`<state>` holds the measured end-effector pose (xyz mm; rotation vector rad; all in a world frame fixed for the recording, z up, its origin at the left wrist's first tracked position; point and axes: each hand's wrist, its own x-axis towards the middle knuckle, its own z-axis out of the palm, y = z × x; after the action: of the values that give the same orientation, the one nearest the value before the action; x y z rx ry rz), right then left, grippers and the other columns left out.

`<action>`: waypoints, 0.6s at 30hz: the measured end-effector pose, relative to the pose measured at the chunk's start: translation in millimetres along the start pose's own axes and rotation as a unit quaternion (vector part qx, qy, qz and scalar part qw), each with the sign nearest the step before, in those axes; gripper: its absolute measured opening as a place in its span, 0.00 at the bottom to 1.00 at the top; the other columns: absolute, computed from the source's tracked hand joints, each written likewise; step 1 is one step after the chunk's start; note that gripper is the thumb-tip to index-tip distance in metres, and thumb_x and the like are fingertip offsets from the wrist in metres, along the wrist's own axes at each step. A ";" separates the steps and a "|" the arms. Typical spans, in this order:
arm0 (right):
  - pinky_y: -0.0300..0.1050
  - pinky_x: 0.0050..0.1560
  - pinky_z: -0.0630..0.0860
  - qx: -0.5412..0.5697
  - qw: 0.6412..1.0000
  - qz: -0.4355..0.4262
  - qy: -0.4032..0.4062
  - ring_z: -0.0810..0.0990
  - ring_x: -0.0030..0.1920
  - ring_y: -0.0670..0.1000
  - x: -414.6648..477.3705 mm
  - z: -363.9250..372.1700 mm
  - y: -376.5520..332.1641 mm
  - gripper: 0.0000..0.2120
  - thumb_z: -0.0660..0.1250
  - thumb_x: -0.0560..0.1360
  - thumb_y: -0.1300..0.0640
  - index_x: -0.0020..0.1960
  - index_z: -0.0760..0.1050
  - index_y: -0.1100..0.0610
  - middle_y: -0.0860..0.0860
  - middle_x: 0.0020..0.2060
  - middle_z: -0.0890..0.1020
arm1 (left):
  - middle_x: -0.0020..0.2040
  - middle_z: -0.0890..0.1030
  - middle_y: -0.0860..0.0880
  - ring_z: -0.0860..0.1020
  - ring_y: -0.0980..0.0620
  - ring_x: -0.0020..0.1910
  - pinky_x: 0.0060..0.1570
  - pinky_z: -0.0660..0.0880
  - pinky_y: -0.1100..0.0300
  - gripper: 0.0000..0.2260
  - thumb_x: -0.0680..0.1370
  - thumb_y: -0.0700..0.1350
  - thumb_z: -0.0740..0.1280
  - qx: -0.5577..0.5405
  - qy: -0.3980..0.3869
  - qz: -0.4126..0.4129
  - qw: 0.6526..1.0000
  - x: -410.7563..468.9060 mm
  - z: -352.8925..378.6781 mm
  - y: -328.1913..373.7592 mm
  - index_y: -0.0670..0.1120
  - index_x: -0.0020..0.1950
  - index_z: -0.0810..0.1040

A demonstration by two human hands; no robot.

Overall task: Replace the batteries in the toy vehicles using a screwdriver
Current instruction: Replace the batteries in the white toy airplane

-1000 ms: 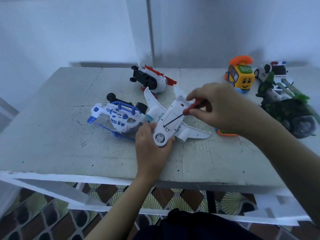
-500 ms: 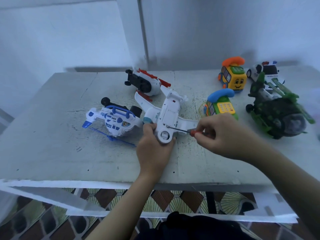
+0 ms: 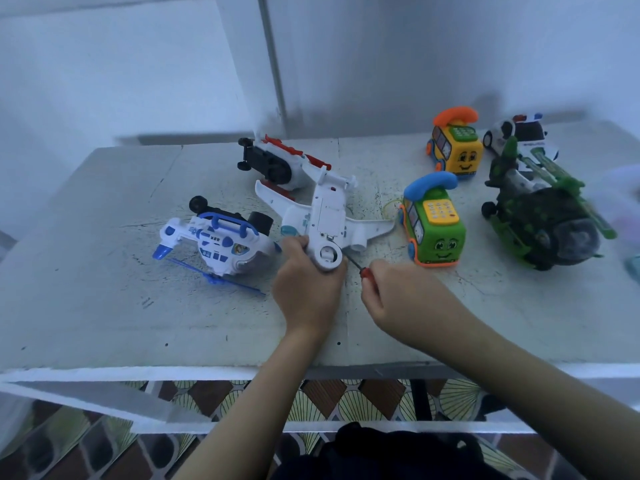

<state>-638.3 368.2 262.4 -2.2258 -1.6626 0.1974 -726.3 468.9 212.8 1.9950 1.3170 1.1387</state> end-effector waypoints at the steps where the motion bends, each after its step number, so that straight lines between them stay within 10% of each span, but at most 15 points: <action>1: 0.42 0.28 0.57 0.000 1.000 0.001 0.013 0.66 0.29 0.49 -1.7 5.7 -0.4 0.12 0.53 0.81 0.52 0.41 0.62 0.56 0.48 0.29 0.65 | 0.42 0.83 0.47 0.81 0.44 0.41 0.34 0.68 0.58 0.21 0.70 0.49 0.76 -0.002 0.002 -0.010 1.000 0.9 0.5 1.1 0.42 0.54 0.72; 18: 0.43 0.27 0.58 0.081 0.995 0.035 -0.046 0.62 0.25 0.49 9.3 -25.9 9.1 0.18 0.60 0.77 0.57 0.30 0.65 0.61 0.54 0.24 0.67 | 0.43 0.82 0.50 0.81 0.45 0.41 0.36 0.70 0.59 0.21 0.67 0.48 0.79 -0.019 0.004 0.011 1.000 2.7 3.6 -1.6 0.44 0.51 0.72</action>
<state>-619.1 369.6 284.1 -2.1834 -1.5569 0.4431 -723.6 472.2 210.7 1.9846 1.2694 1.1740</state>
